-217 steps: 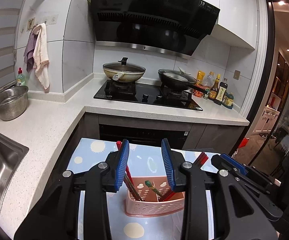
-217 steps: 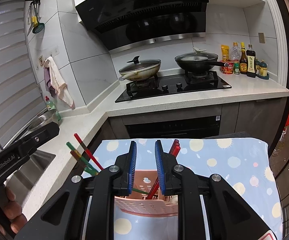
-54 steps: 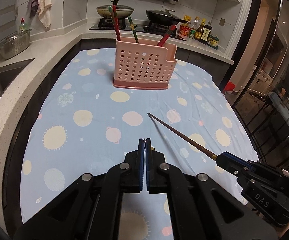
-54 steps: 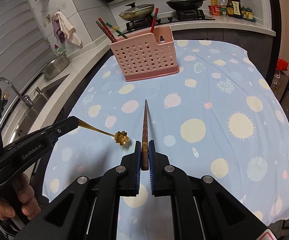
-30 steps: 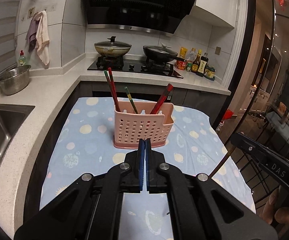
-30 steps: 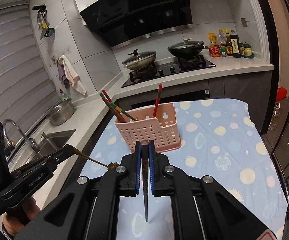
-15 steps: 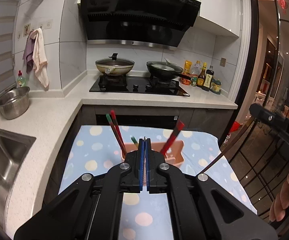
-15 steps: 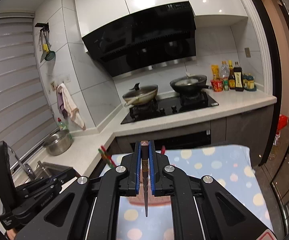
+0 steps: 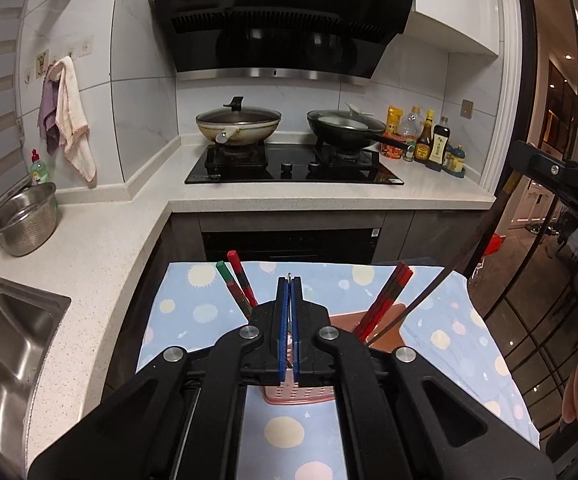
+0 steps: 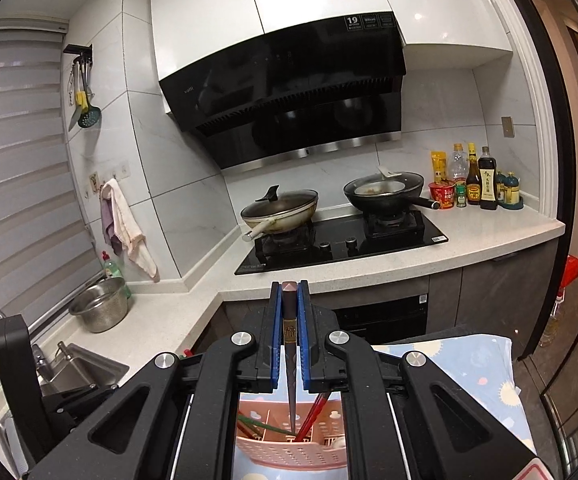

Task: Organize utensils
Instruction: 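Insert the brown chopstick into the pink holder with the right tool while the left tool inserts the gold spoon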

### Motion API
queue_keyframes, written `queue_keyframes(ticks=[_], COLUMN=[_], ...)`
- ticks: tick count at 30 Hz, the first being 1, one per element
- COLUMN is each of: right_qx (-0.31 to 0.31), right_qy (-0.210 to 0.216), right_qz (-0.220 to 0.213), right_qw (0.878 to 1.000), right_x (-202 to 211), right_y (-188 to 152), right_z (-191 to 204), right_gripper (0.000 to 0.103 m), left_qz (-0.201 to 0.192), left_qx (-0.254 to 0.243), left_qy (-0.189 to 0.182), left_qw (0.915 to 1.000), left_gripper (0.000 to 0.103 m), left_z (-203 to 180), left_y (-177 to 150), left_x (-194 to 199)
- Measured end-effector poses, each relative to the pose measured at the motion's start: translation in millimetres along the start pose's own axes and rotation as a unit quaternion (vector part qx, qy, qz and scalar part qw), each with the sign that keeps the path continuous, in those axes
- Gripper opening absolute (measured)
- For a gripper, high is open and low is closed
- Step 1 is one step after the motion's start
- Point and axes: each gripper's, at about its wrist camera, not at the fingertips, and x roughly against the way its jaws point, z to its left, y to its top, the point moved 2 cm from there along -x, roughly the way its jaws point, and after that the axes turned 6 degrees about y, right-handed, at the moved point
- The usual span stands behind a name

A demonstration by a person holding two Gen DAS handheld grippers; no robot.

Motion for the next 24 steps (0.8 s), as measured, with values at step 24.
queue_keyframes(ticks=[24], right_qx=[-0.006], right_qy=[0.006], right_qz=[0.080], right_qw=[0.997], right_x=[-59.4], right_y=[-61.5], right_z=[-2.6], right_gripper=[0.007], left_qz=[0.017], left_qx=[0.012], left_qy=[0.005], left_qw=[0.9998], left_gripper=[0.001], left_z=[7.2], left_y=[7.2], left_x=[-51.5])
